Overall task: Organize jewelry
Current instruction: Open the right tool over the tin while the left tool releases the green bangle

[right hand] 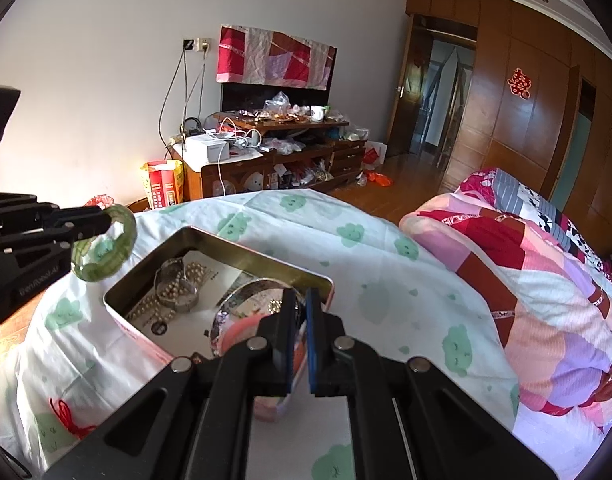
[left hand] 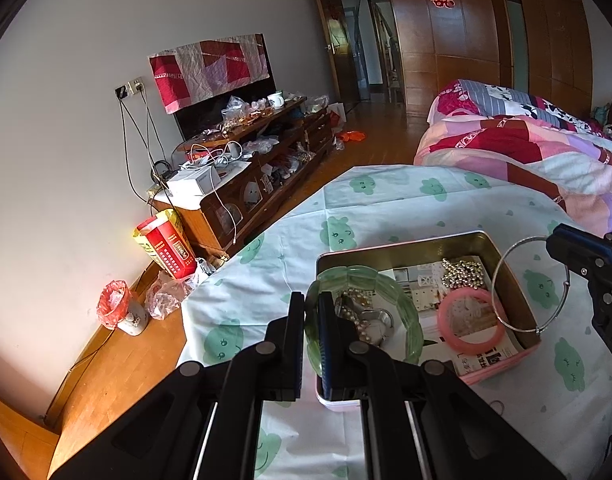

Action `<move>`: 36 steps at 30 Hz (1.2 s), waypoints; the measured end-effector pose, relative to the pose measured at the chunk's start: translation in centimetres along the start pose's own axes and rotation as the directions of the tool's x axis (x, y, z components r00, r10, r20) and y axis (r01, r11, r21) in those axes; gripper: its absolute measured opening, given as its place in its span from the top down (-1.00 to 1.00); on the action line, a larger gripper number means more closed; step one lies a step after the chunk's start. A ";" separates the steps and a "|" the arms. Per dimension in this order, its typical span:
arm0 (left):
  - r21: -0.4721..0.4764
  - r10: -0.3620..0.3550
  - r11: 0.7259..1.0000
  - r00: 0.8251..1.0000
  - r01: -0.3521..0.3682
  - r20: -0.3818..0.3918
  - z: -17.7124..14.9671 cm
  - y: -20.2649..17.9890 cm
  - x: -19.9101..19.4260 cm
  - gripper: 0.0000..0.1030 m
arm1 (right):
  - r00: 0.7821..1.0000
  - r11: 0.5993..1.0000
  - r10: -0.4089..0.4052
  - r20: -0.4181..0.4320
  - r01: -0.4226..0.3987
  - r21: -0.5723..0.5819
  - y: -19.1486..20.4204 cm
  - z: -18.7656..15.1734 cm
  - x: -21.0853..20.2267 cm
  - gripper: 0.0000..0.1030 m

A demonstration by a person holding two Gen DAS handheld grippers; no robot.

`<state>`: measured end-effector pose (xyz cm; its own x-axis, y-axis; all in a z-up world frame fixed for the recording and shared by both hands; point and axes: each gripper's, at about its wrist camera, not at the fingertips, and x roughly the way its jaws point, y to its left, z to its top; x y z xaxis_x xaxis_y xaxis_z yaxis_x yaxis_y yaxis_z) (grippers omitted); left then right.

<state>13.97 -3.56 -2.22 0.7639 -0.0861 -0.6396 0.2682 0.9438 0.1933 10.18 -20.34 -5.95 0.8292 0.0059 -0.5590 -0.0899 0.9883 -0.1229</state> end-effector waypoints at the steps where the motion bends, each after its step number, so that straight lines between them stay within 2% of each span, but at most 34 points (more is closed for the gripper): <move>1: 0.003 0.002 1.000 1.000 -0.002 -0.002 0.0 -0.1 0.2 0.89 | 1.000 1.000 0.000 -0.001 0.000 -0.003 0.1 0.1 0.2 0.89; 21: 0.019 0.022 1.000 0.995 -0.020 -0.100 -0.6 -0.7 5.8 0.88 | 0.997 0.999 0.010 -0.082 -0.013 -0.037 1.8 0.2 5.3 0.88; 26: 0.018 0.017 1.000 0.992 -0.015 -0.122 -0.7 -0.9 6.8 0.80 | 0.995 1.000 0.004 -0.098 -0.007 -0.026 1.7 -0.2 6.1 0.87; 27: 0.013 0.016 1.000 0.992 -0.015 -0.127 -0.8 -0.9 6.9 0.73 | 0.995 1.000 0.004 -0.097 -0.005 -0.019 1.6 -0.3 6.1 0.87; 29: 0.014 0.018 1.000 0.992 -0.016 -0.125 -0.9 -1.0 7.0 0.46 | 0.995 1.000 -0.001 -0.099 0.000 -0.013 1.4 -0.3 6.1 0.87; 31: 0.020 0.042 0.999 0.994 -0.040 -0.104 -1.1 -1.0 6.8 -0.26 | 0.994 1.000 -0.011 -0.107 0.009 -0.018 1.4 -0.3 6.3 0.74; 33: 0.021 0.077 0.997 0.995 -0.076 -0.070 -1.1 -0.9 6.3 -0.57 | 0.994 1.000 -0.016 -0.110 0.015 -0.011 1.1 -0.5 6.3 0.47; 35: 0.018 0.066 0.998 0.995 -0.065 -0.070 -1.2 -0.7 6.2 -0.58 | 0.993 1.000 -0.022 -0.112 0.022 0.001 0.7 -0.7 6.2 0.27; 36: 0.016 0.066 0.998 0.995 -0.065 -0.075 -1.2 -0.6 6.2 -0.58 | 0.994 1.000 -0.025 -0.110 0.026 0.008 0.5 -0.9 6.0 0.25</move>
<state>17.81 -4.26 -7.19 0.7341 0.0009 -0.6790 0.2269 0.9422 0.2465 14.62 -19.92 -10.12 0.7653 -0.0354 -0.6427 -0.0637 0.9894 -0.1304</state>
